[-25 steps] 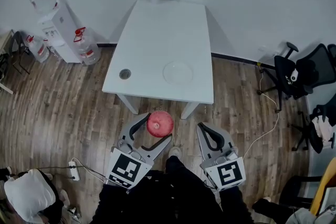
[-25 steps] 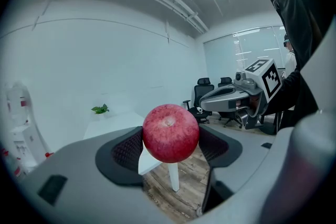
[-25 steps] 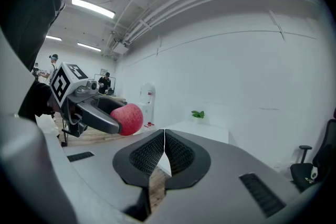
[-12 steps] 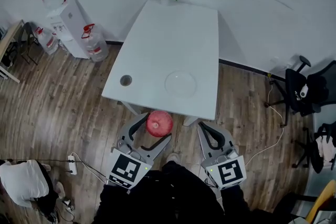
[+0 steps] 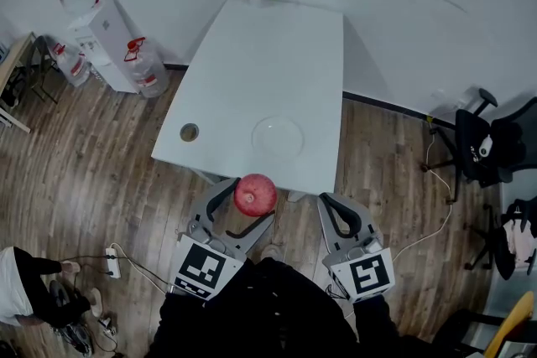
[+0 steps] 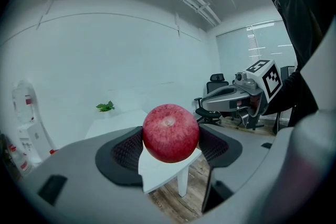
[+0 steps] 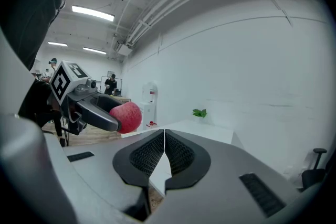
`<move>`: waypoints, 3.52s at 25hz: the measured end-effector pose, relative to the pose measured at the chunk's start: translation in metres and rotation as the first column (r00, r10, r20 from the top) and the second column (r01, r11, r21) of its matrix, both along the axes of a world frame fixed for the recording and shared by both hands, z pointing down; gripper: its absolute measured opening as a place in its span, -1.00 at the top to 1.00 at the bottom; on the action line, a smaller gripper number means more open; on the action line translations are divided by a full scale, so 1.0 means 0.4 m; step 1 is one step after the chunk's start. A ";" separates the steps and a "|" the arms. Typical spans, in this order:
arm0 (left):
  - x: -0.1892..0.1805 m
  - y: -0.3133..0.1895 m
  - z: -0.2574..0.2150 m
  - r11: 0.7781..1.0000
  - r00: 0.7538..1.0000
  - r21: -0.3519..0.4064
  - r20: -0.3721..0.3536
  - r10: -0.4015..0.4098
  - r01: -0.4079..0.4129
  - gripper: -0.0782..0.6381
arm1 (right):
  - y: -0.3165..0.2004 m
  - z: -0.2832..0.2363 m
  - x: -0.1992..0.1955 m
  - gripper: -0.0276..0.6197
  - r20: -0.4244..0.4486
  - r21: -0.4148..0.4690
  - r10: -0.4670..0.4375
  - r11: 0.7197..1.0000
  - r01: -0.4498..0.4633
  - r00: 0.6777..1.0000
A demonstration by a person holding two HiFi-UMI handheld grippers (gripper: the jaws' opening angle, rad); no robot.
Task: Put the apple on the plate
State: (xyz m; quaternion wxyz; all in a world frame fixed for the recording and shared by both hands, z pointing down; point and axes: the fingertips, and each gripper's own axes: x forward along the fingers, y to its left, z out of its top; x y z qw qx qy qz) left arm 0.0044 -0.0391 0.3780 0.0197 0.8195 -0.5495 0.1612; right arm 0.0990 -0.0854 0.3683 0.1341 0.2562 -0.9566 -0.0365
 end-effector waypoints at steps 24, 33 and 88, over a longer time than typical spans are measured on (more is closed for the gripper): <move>-0.030 -0.162 -0.041 0.995 0.995 0.024 0.031 0.094 -0.094 -0.18 | -0.137 -0.060 -0.020 0.79 0.017 0.043 0.088 0.995 -0.088 0.996; -0.082 -0.209 -0.020 0.992 0.992 0.018 0.025 0.124 -0.124 -0.18 | -0.170 -0.037 -0.073 0.79 -0.023 0.026 0.113 0.993 -0.113 0.993; -0.118 -0.497 0.379 0.937 0.955 -0.202 0.024 0.295 -0.284 -0.18 | -0.209 0.077 -0.051 0.79 -0.142 -0.064 0.379 0.918 -0.391 0.914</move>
